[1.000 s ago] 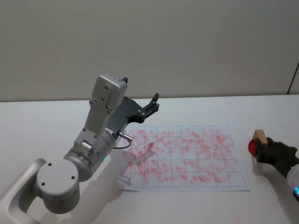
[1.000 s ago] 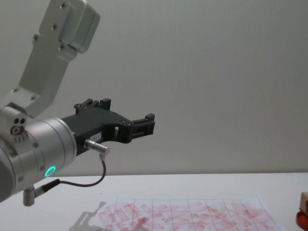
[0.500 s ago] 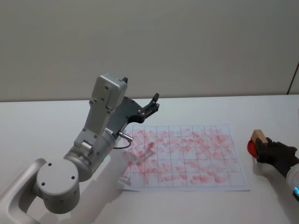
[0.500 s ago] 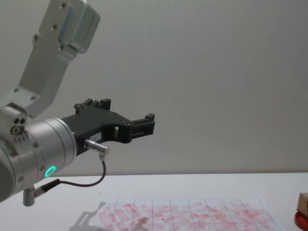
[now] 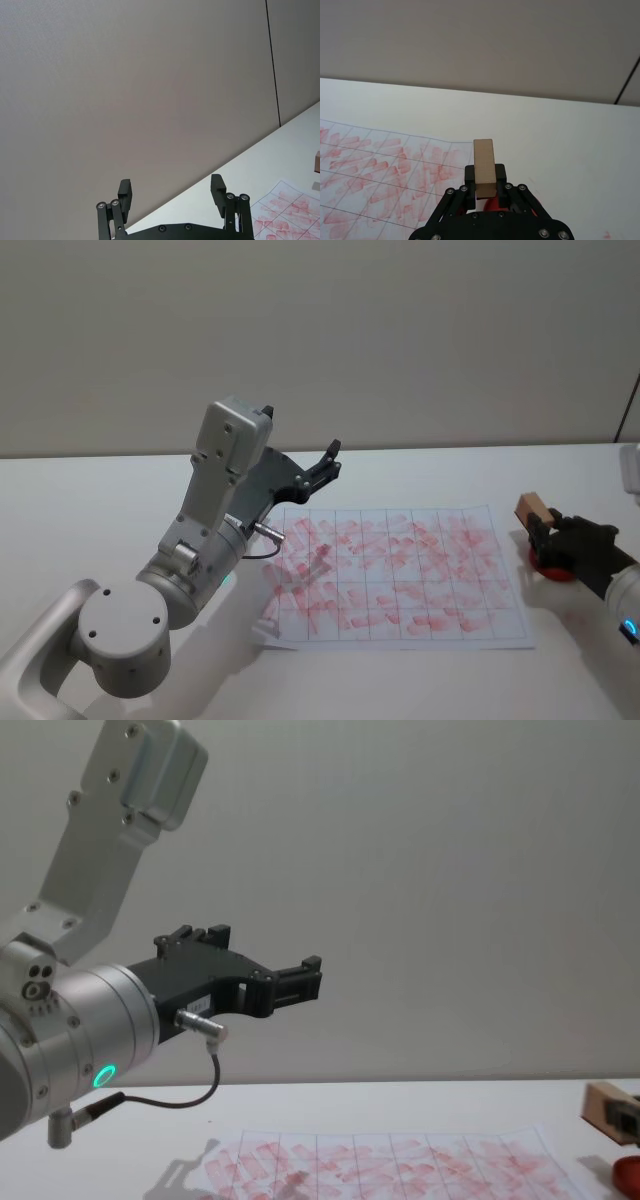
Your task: Use the one hand to pick up the stamp and affix it onto the A4 paper.
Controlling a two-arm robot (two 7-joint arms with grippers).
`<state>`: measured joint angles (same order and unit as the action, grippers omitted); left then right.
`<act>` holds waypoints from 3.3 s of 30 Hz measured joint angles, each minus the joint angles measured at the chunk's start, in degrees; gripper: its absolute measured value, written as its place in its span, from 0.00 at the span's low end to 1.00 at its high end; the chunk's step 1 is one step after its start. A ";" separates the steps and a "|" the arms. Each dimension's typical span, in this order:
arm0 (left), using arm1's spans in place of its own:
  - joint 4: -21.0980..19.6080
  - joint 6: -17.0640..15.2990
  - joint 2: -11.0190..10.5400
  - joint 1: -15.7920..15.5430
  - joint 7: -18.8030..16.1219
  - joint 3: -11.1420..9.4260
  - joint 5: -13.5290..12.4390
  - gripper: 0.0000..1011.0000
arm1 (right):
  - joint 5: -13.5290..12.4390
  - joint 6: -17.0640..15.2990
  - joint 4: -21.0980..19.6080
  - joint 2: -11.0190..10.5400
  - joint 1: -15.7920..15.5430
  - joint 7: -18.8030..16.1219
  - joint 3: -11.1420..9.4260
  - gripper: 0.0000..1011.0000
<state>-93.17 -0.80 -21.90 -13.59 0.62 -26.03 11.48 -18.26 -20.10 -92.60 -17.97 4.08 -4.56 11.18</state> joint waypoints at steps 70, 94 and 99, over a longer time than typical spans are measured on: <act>0.00 0.00 0.00 0.00 0.01 0.00 0.00 0.99 | 14.54 -0.75 12.16 0.03 11.53 -35.19 5.82 0.21; 0.00 0.00 0.00 0.00 0.01 0.00 0.00 0.99 | 16.81 7.67 2.36 -3.36 8.10 -25.12 4.46 0.21; 0.00 0.00 0.00 0.00 0.00 0.00 0.00 0.99 | 15.46 7.15 0.47 -4.25 6.29 -21.68 3.87 0.21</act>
<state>-93.18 -0.79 -21.89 -13.59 0.63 -26.02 11.48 -2.80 -12.96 -92.13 -22.22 10.36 -26.25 15.04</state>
